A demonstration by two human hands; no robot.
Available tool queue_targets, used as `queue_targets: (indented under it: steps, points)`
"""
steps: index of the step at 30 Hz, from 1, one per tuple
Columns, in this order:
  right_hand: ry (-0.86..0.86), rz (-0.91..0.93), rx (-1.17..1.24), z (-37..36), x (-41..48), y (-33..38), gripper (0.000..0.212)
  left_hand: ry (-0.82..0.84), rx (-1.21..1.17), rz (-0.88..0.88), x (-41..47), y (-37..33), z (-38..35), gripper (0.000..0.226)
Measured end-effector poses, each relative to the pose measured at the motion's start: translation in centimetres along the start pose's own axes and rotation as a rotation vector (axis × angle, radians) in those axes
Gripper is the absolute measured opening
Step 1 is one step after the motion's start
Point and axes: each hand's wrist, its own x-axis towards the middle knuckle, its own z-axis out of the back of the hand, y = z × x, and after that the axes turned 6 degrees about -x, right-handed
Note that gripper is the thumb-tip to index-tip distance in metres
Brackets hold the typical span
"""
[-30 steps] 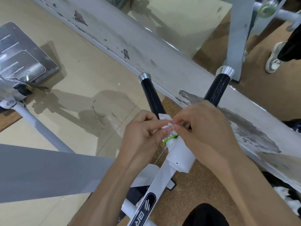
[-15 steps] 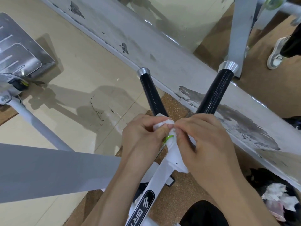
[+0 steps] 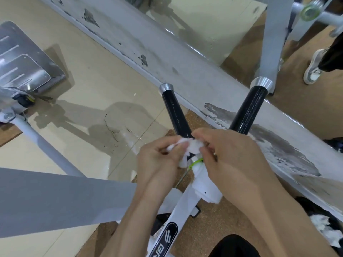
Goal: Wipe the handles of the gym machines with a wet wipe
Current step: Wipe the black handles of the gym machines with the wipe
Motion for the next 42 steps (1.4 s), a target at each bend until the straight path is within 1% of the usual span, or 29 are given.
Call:
queue_targets:
  steps: [1, 2, 3, 4, 6, 7, 9, 10, 11, 12, 13, 14, 16, 18, 20, 22, 23, 24, 25, 26, 27, 29, 32, 33, 35, 38, 40, 42]
  points:
    - [0.109, 0.036, -0.068, 0.3, 0.6, -0.1, 0.031, -0.03, -0.064, 0.048, -0.2, 0.9, 0.5, 0.023]
    - [0.169, 0.072, -0.108, 0.4, 1.1, -0.2, 0.032, -0.048, -0.085, 0.076, -0.5, 1.4, 0.8, 0.026]
    - [0.19, 0.096, -0.119, 0.3, 1.1, 0.0, 0.032, -0.056, -0.097, 0.084, -0.7, 1.7, 0.9, 0.025]
    - [0.158, 0.098, -0.102, -0.2, 0.8, 0.0, 0.031, -0.061, -0.117, 0.072, -0.9, 1.6, 0.7, 0.022]
    - [-0.028, 0.051, -0.007, -1.5, -0.3, 0.1, 0.022, -0.063, -0.09, -0.033, -0.8, 0.8, -0.1, 0.017]
    - [-0.125, 0.004, 0.059, -2.0, -0.7, 0.1, 0.016, -0.062, 0.008, -0.123, -0.5, 0.4, -0.5, 0.016]
    - [-0.327, -0.08, 0.161, -2.9, -1.0, -0.4, 0.015, -0.036, 0.313, -0.334, 0.3, -0.3, -1.6, 0.014]
    - [-0.365, -0.103, 0.147, -3.1, -1.1, -0.5, 0.017, -0.009, 0.463, -0.41, 0.6, -0.6, -2.2, 0.012]
    - [-0.375, -0.112, 0.121, -3.2, -1.2, -0.6, 0.018, 0.025, 0.59, -0.448, 0.8, -0.8, -2.8, 0.012]
    - [-0.372, -0.118, 0.101, -3.0, -1.3, -0.5, 0.019, 0.043, 0.665, -0.456, 0.8, -1.0, -3.0, 0.014]
    - [-0.347, -0.122, 0.091, -2.8, -1.4, -0.3, 0.019, 0.042, 0.681, -0.457, 0.9, -1.0, -3.0, 0.016]
    - [-0.294, -0.119, 0.084, -2.4, -1.5, 0.0, 0.019, 0.026, 0.633, -0.449, 1.0, -1.0, -2.8, 0.017]
    - [-0.174, -0.109, 0.08, -1.8, -1.2, 0.4, 0.02, 0.027, 0.459, -0.362, 0.9, -0.5, -1.6, 0.017]
    - [-0.122, -0.085, 0.018, -1.5, -0.7, 0.2, 0.017, 0.05, 0.286, -0.24, 0.6, 0.4, -0.2, 0.017]
    - [-0.068, -0.062, -0.063, -1.1, 0.1, 0.0, 0.02, 0.02, 0.105, -0.121, 0.3, 1.3, 0.7, 0.018]
    - [-0.032, -0.051, -0.094, -1.0, 0.8, 0.0, 0.016, -0.034, 0.047, -0.086, 0.3, 1.9, 1.0, 0.015]
    - [-0.031, -0.05, -0.096, -1.0, 0.9, 0.1, 0.017, -0.048, 0.034, -0.082, 0.4, 2.0, 0.9, 0.01]
    - [-0.05, -0.032, -0.099, -1.2, 1.0, 0.2, 0.019, -0.037, -0.003, -0.071, 0.5, 1.8, 0.7, 0.007]
    - [-0.063, 0.008, -0.099, -1.5, 0.9, 0.3, 0.018, -0.008, -0.04, -0.068, 0.5, 1.5, 0.4, 0.013]
    - [-0.076, 0.047, -0.096, -1.8, 0.8, 0.2, 0.017, 0.025, -0.051, -0.085, 0.4, 1.3, 0.2, 0.019]
    - [-0.115, 0.047, -0.039, -2.2, 0.6, 0.1, 0.016, 0.056, -0.03, -0.115, 0.5, 1.0, 0.0, 0.02]
    - [-0.262, 0.011, 0.128, -2.8, -0.1, -0.1, 0.017, 0.103, 0.012, -0.153, 0.6, 0.6, -0.2, 0.014]
    - [-0.343, -0.048, 0.198, -3.8, -0.5, 0.2, 0.029, 0.073, 0.112, -0.137, 1.1, 0.3, -0.5, 0.012]
    - [-0.351, -0.057, 0.19, -4.1, -0.5, 0.5, 0.033, 0.041, 0.137, -0.141, 1.3, 0.4, -0.6, 0.011]
    - [-0.338, -0.034, 0.17, -4.1, -0.3, 0.7, 0.034, -0.019, 0.144, -0.156, 2.1, 0.1, -1.1, 0.013]
    - [-0.302, 0.01, 0.125, -3.9, -0.2, 0.4, 0.035, -0.091, 0.044, -0.118, 3.1, 0.0, -1.4, 0.017]
    - [-0.288, 0.014, 0.11, -3.8, -0.2, 0.2, 0.033, -0.034, 0.031, -0.133, 2.6, 0.4, -1.0, 0.02]
    - [-0.297, 0.011, 0.104, -3.7, -0.3, 0.1, 0.028, 0.066, 0.104, -0.176, 1.7, 0.3, -0.6, 0.024]
